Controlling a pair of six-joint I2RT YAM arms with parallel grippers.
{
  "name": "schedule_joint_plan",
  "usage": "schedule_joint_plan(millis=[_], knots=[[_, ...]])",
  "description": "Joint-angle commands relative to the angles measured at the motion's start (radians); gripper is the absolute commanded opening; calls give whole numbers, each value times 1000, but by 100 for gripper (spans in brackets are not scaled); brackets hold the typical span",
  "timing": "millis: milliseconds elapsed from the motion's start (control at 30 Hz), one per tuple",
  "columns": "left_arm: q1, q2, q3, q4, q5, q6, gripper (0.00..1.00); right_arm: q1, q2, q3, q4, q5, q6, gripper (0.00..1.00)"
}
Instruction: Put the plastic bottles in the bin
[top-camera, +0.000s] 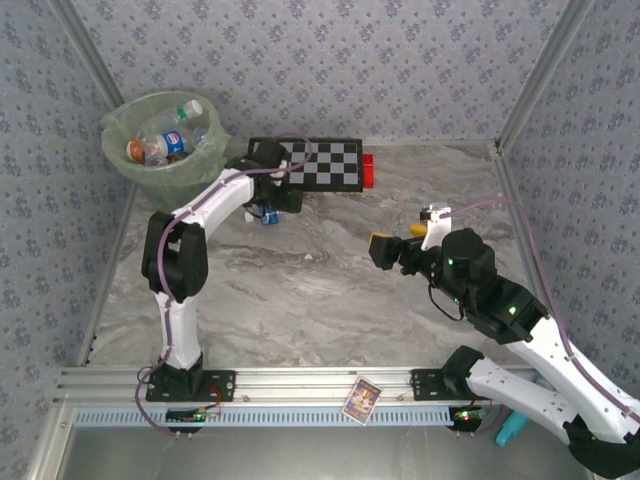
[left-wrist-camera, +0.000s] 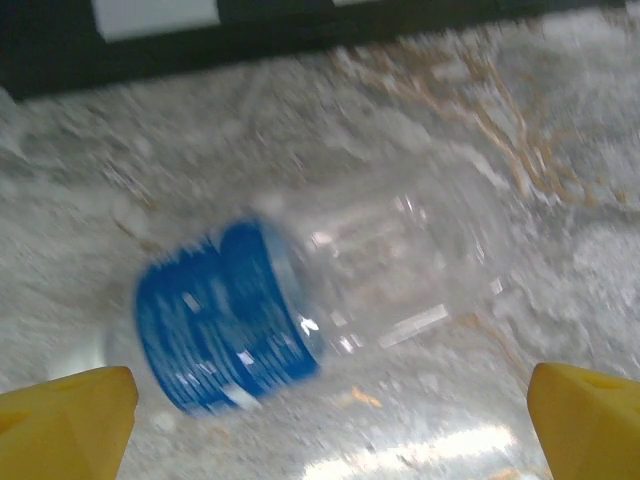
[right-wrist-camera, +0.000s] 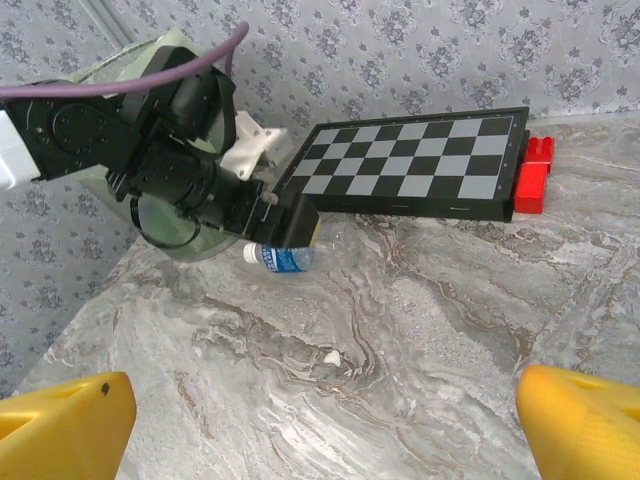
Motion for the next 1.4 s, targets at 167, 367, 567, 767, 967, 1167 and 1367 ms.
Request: schedule_joint_plan(millis=[167, 367, 567, 767, 967, 1167, 1367], knots=[[36, 78, 34, -34, 138, 170, 100, 10, -23, -4, -13, 4, 8, 99], [31, 40, -64, -24, 175, 190, 100, 9, -23, -12, -3, 6, 10, 100], [-22, 41, -101, -60, 112, 186, 99, 10, 13, 3, 16, -13, 6, 100], [-61, -3, -212, -22, 94, 127, 94, 10, 12, -1, 18, -11, 8, 99], [-76, -90, -351, 21, 94, 91, 89, 10, 12, -17, 31, -12, 22, 99], [-81, -137, -405, 27, 96, 83, 69, 12, 35, -16, 52, -22, 19, 99], [-89, -165, -436, 33, 105, 76, 42, 15, 54, -13, 62, -29, 25, 99]])
